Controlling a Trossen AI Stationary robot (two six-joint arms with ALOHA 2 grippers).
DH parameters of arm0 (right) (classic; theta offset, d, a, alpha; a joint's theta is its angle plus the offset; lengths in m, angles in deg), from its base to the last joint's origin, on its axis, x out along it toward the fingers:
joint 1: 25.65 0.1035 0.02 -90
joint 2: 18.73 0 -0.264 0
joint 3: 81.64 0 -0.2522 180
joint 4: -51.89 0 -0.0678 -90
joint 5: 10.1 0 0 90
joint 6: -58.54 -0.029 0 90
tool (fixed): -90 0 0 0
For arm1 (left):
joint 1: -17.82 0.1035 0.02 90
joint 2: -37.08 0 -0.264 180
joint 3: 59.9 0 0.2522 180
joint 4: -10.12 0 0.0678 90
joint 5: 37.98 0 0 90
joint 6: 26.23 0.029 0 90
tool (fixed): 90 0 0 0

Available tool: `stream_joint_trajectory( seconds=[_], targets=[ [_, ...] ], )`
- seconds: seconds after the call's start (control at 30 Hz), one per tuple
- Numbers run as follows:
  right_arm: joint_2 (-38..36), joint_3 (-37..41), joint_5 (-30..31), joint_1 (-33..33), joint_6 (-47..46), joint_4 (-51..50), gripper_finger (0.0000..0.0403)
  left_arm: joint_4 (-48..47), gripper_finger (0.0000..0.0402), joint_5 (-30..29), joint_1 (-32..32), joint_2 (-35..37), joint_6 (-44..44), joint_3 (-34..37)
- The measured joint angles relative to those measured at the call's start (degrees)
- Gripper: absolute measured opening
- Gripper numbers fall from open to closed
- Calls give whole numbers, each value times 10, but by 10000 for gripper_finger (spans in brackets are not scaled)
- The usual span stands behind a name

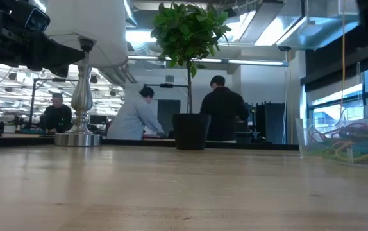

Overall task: Pick and place rubber bands into bin
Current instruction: Put the yellow rubber band into the transparent bin

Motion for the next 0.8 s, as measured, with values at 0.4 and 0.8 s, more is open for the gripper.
stream_joint_trajectory(
  seconds=[0.4, 0.8],
  targets=[
    [166, 1, -132, 92, 71, 70, 14, 0, 6, 0, 0, 0, 0, 0],
    [187, 1, -128, 84, 459, 88, 23, 0, 6, 1, 0, 0, 0, 0]
  ],
)
